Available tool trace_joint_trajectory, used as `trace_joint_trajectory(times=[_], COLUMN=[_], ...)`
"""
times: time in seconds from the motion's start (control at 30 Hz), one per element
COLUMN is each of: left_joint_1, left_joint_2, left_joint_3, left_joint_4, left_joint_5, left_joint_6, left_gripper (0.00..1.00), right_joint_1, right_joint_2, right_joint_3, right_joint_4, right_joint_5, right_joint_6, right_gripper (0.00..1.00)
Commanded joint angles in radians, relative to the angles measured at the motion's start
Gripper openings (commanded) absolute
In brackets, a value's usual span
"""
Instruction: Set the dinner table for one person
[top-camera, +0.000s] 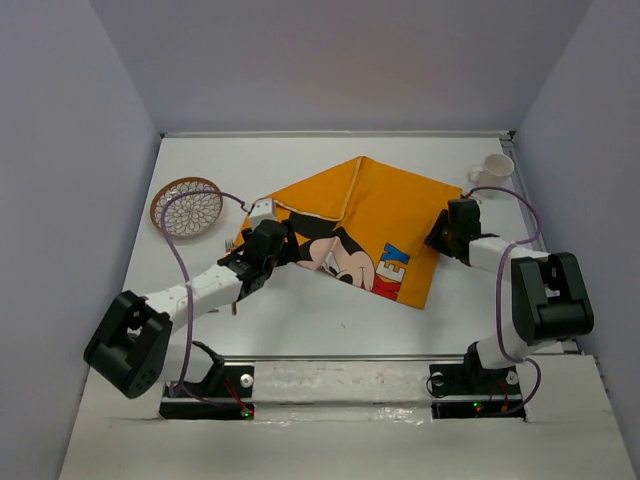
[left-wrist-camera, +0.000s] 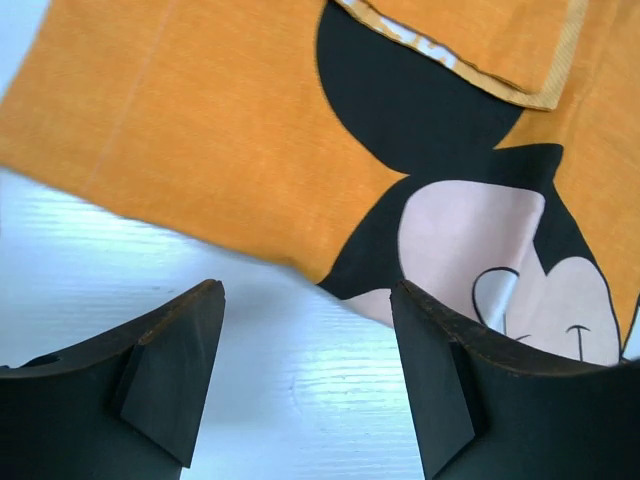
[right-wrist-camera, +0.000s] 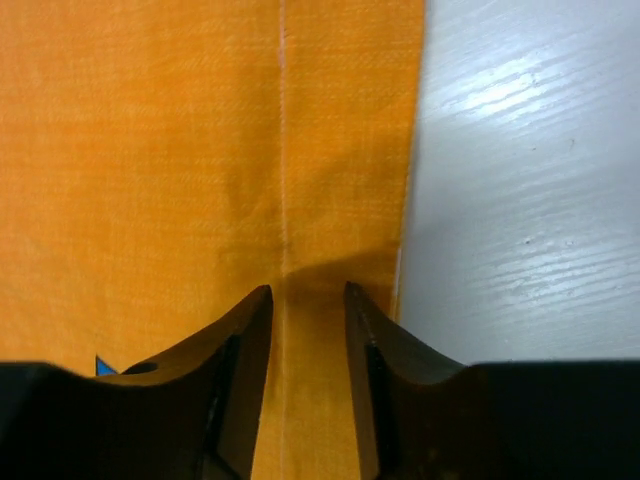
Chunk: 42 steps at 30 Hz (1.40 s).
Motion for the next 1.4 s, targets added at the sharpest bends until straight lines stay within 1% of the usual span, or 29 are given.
trace_joint_trajectory(times=[0.0, 0.03, 0.07, 0.1, 0.17, 0.2, 0.3, 0.33, 0.37, 0.47, 0.5, 0.53, 0.57, 0.6, 0.63, 0.67, 0.7, 0.73, 0.77, 0.8, 0.87, 0.97, 1.07, 1.13, 1.17, 1.23, 1.27, 1.37], left_joint_1=[0.001, 0.007, 0.039, 0.057, 0.106, 0.120, 0.150, 0.154, 0.157, 0.170, 0.171, 0.174, 0.176, 0.177, 0.179, 0.182, 0.189, 0.200, 0.218, 0.225, 0.237, 0.258, 0.277, 0.298, 0.306, 0.321, 0.332, 0.343], left_joint_2=[-0.092, -0.107, -0.109, -0.113, -0.118, -0.118, -0.107, -0.101, -0.096, -0.069, -0.063, -0.057, -0.049, -0.046, -0.043, -0.038, -0.032, -0.012, 0.000, 0.014, 0.051, 0.078, 0.088, 0.094, 0.097, 0.111, 0.130, 0.160], left_joint_3=[-0.079, -0.111, -0.121, -0.133, -0.164, -0.168, -0.171, -0.173, -0.176, -0.180, -0.184, -0.185, -0.188, -0.188, -0.193, -0.196, -0.200, -0.197, -0.194, -0.193, -0.179, -0.159, -0.154, -0.151, -0.150, -0.141, -0.124, -0.092], left_joint_4=[0.013, 0.016, 0.019, 0.025, 0.072, 0.082, 0.115, 0.126, 0.149, 0.180, 0.183, 0.186, 0.201, 0.203, 0.208, 0.217, 0.226, 0.229, 0.237, 0.243, 0.254, 0.254, 0.254, 0.246, 0.243, 0.240, 0.232, 0.223], left_joint_5=[-0.133, -0.145, -0.142, -0.132, -0.103, -0.093, -0.092, -0.101, -0.116, -0.121, -0.131, -0.141, -0.150, -0.176, -0.194, -0.229, -0.231, -0.224, -0.208, -0.211, -0.216, -0.217, -0.202, -0.187, -0.187, -0.175, -0.167, -0.147], left_joint_6=[-0.044, -0.059, -0.085, -0.096, -0.101, -0.112, -0.125, -0.133, -0.139, -0.168, -0.178, -0.187, -0.198, -0.205, -0.213, -0.224, -0.227, -0.233, -0.239, -0.239, -0.242, -0.247, -0.254, -0.257, -0.262, -0.264, -0.262, -0.247], left_gripper=[0.77, 0.76, 0.76, 0.75, 0.74, 0.74, 0.74, 0.74, 0.73, 0.72, 0.72, 0.72, 0.72, 0.72, 0.71, 0.70, 0.70, 0.69, 0.67, 0.66, 0.55, 0.45, 0.43, 0.38, 0.33, 0.30, 0.27, 0.28], right_joint_1=[-0.008, -0.008, -0.008, -0.008, -0.036, -0.036, -0.065, -0.065, -0.065, -0.065, -0.065, -0.065, -0.065, -0.065, -0.065, -0.065, -0.065, -0.065, -0.045, -0.036, -0.024, -0.011, -0.011, -0.011, -0.011, -0.011, -0.011, -0.011], right_joint_2=[0.067, 0.088, 0.139, 0.165, 0.241, 0.262, 0.306, 0.325, 0.332, 0.323, 0.302, 0.268, 0.186, 0.140, 0.051, 0.009, -0.029, -0.068, -0.129, -0.155, -0.197, -0.286, -0.390, -0.472, -0.499, -0.548, -0.588, -0.637], right_joint_3=[0.092, 0.113, 0.136, 0.160, 0.244, 0.272, 0.392, 0.422, 0.486, 0.565, 0.570, 0.546, 0.507, 0.462, 0.356, 0.307, 0.261, 0.174, 0.136, 0.078, 0.033, -0.051, -0.105, -0.146, -0.172, -0.195, -0.214, -0.235], right_joint_4=[0.016, 0.013, 0.014, 0.011, 0.008, 0.005, -0.019, -0.019, -0.019, -0.122, -0.155, -0.154, -0.144, -0.124, -0.076, -0.061, -0.035, -0.006, 0.013, 0.024, 0.025, 0.024, -0.002, -0.056, -0.082, -0.099, -0.111, -0.123], right_joint_5=[0.037, 0.031, 0.029, 0.025, -0.004, -0.009, -0.032, -0.034, -0.040, -0.067, -0.080, -0.086, -0.118, -0.149, -0.172, -0.183, -0.193, -0.210, -0.239, -0.250, -0.281, -0.311, -0.328, -0.338, -0.342, -0.359, -0.377, -0.385], right_joint_6=[-0.014, -0.019, -0.024, -0.030, -0.038, -0.039, -0.053, -0.073, -0.093, -0.134, -0.137, -0.137, -0.111, -0.102, -0.075, -0.061, -0.042, -0.028, -0.015, -0.008, -0.001, 0.010, 0.016, 0.015, 0.016, 0.021, 0.027, 0.031], right_gripper=[0.36, 0.30, 0.24, 0.20, 0.15, 0.09, 0.08, 0.10, 0.13, 0.35, 0.48, 0.53, 0.54, 0.55, 0.56, 0.56, 0.54, 0.53, 0.53, 0.53, 0.53, 0.52, 0.51, 0.51, 0.51, 0.52, 0.52, 0.52])
